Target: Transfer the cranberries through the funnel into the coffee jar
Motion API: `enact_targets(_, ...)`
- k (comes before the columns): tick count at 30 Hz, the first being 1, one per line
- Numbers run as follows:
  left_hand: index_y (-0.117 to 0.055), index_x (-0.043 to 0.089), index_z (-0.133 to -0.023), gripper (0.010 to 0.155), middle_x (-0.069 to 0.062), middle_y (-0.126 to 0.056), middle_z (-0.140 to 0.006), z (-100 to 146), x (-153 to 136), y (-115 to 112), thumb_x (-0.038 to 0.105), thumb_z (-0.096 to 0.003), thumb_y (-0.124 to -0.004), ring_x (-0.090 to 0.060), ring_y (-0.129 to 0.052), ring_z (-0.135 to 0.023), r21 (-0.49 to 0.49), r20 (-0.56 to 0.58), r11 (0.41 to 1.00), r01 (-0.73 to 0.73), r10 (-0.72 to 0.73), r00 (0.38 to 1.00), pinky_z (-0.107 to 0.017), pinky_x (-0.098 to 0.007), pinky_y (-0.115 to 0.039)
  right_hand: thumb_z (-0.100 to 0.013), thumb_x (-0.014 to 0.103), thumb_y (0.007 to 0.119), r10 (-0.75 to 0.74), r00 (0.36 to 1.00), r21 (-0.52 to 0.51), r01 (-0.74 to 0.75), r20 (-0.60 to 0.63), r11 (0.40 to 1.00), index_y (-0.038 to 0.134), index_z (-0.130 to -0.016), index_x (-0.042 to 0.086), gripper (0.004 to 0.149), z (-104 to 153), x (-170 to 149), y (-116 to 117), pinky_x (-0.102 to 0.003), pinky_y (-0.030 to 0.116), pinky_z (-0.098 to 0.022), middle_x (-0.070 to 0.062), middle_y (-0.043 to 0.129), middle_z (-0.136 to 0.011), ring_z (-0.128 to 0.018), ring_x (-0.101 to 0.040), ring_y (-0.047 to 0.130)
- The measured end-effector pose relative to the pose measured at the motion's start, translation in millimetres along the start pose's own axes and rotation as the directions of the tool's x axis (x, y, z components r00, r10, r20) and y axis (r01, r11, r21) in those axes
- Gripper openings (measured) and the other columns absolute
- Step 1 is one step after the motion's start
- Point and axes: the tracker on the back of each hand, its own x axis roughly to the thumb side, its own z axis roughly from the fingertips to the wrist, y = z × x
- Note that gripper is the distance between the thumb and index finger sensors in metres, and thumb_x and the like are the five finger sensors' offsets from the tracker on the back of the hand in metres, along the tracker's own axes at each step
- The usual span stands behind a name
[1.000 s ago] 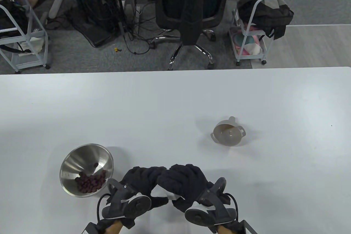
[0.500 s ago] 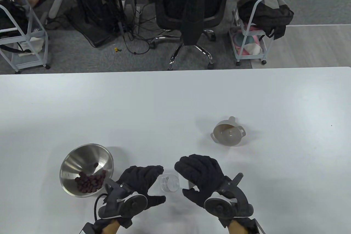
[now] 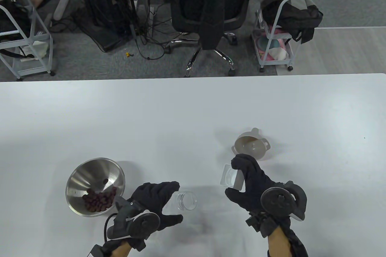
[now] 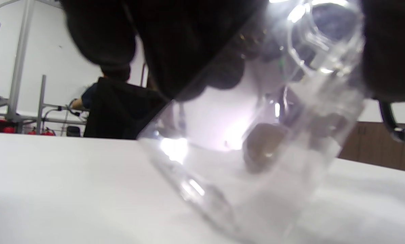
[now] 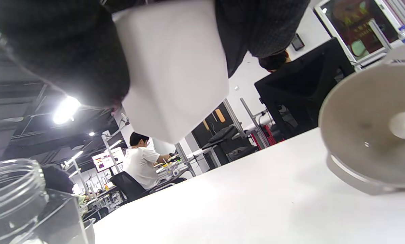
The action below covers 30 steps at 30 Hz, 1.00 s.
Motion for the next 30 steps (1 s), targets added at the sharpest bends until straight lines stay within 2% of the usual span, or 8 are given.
enact_targets(5,-0.067,0.021,-0.106,0.096,-0.004,-0.085,-0.094,0,0,1,0.079,-0.0327,-0.087,-0.028,-0.101,-0.071,-0.002,-0.002,1.0,-0.006,0.006,1.0,-0.058,-0.058,-0.079,-0.042,0.055,0.099,0.04,0.997,0.019,-0.039,-0.063,0.999,0.058,-0.098,0.03,0.074,2,-16,1,-0.055,0.066,-0.078,-0.006,0.061,-0.115,-0.105,-0.027,0.083)
enact_targets(6,-0.067,0.02,-0.106,0.096,-0.004,-0.085,-0.094,0,-1,1,0.079,-0.0327,-0.087,-0.028,-0.101,-0.071,-0.001,-0.002,1.0,-0.006,0.006,1.0,-0.058,-0.058,-0.079,-0.042,0.055,0.099,0.045,0.996,0.012,-0.044,-0.078,0.999,0.062,-0.094,0.032,0.067,3,-19,1,-0.056,0.065,-0.078,-0.004,0.062,-0.115,-0.105,-0.027,0.082)
enact_targets(10,-0.067,0.02,-0.106,0.096,-0.004,-0.085,-0.094,0,-1,1,0.079,-0.0327,-0.087,-0.028,-0.101,-0.071,-0.001,-0.003,1.0,-0.008,0.008,1.0,-0.058,-0.058,-0.079,-0.041,0.055,0.1,0.091,0.987,0.025,-0.088,-0.133,0.996,0.07,-0.086,0.037,0.057,4,-31,4,-0.058,0.06,-0.079,0.003,0.065,-0.115,-0.108,-0.026,0.077)
enact_targets(14,-0.067,0.02,-0.106,0.096,-0.004,-0.085,-0.094,0,-1,1,0.079,-0.0328,-0.087,-0.028,-0.101,-0.071,0.0,-0.004,1.0,-0.011,0.011,1.0,-0.058,-0.058,-0.079,-0.041,0.051,0.102,0.15,0.973,0.072,-0.139,-0.176,0.988,0.072,-0.082,0.041,0.052,4,-41,9,-0.058,0.059,-0.079,0.006,0.065,-0.116,-0.108,-0.025,0.075)
enact_targets(21,-0.067,0.021,-0.106,0.096,-0.003,-0.085,-0.095,0,-2,1,0.079,-0.0329,-0.087,-0.028,-0.101,-0.071,-0.004,-0.007,1.0,-0.015,0.015,1.0,-0.058,-0.058,-0.079,-0.043,0.044,0.101,0.239,0.953,0.278,-0.183,-0.185,0.943,0.071,-0.085,0.038,0.052,-1,-49,27,-0.054,0.064,-0.078,-0.005,0.062,-0.118,-0.107,-0.032,0.08)
enact_targets(25,-0.067,0.02,-0.106,0.096,-0.004,-0.085,-0.095,0,-2,1,0.079,-0.033,-0.087,-0.027,-0.101,-0.071,-0.005,-0.006,1.0,-0.016,0.016,1.0,-0.058,-0.058,-0.079,-0.045,0.04,0.101,0.249,0.948,0.341,-0.172,-0.197,0.924,0.065,-0.093,0.033,0.06,-3,-55,37,-0.053,0.066,-0.077,-0.007,0.056,-0.119,-0.108,-0.035,0.08)
enact_targets(30,-0.066,0.02,-0.106,0.096,-0.004,-0.085,-0.095,0,-2,2,0.079,-0.0328,-0.086,-0.027,-0.101,-0.071,-0.003,-0.006,1.0,-0.017,0.017,1.0,-0.058,-0.058,-0.079,-0.045,0.04,0.101,0.271,0.94,0.386,-0.175,-0.207,0.906,0.064,-0.095,0.032,0.062,-3,-60,44,-0.052,0.067,-0.077,-0.008,0.056,-0.119,-0.108,-0.035,0.081)
